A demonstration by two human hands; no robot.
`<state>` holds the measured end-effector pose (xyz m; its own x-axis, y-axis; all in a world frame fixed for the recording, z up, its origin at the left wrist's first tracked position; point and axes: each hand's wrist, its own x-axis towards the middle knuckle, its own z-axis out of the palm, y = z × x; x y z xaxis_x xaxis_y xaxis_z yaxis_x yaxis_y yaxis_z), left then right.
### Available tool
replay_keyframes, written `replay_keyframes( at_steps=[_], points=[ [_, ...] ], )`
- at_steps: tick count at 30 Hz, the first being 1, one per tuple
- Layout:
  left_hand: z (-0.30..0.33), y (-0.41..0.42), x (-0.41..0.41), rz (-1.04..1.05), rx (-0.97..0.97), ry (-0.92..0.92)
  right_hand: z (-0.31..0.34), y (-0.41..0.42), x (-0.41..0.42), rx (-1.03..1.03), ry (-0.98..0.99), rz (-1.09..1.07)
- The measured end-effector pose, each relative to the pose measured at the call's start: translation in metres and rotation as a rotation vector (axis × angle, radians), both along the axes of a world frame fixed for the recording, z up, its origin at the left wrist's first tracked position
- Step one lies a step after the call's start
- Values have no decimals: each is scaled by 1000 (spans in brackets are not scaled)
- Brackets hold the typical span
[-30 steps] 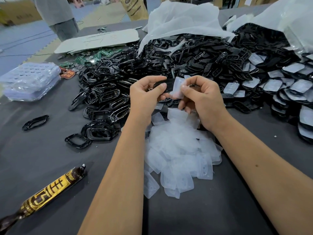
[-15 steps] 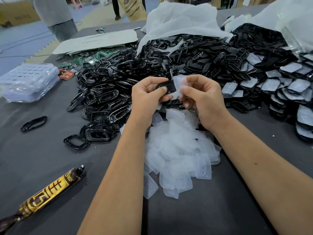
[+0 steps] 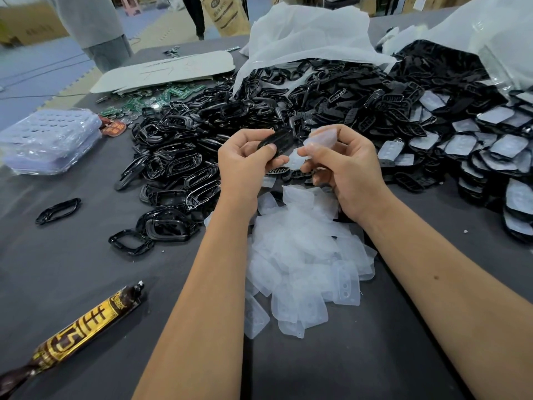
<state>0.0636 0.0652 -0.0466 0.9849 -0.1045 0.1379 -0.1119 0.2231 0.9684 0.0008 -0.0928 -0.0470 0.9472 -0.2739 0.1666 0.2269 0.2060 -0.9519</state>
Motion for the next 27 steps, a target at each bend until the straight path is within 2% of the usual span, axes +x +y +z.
replay_keyframes(
  at_steps=[4, 19, 27],
  points=[
    [-1, -2, -2, -49, 38, -8, -1, 0, -1, -52, -14, -26],
    [-2, -5, -4, -119, 46, 19, -3, 2, 0, -31, -55, -104],
    [-1, -7, -2, -84, 5, 56, -5, 4, 1, -140, -87, -100]
  ],
)
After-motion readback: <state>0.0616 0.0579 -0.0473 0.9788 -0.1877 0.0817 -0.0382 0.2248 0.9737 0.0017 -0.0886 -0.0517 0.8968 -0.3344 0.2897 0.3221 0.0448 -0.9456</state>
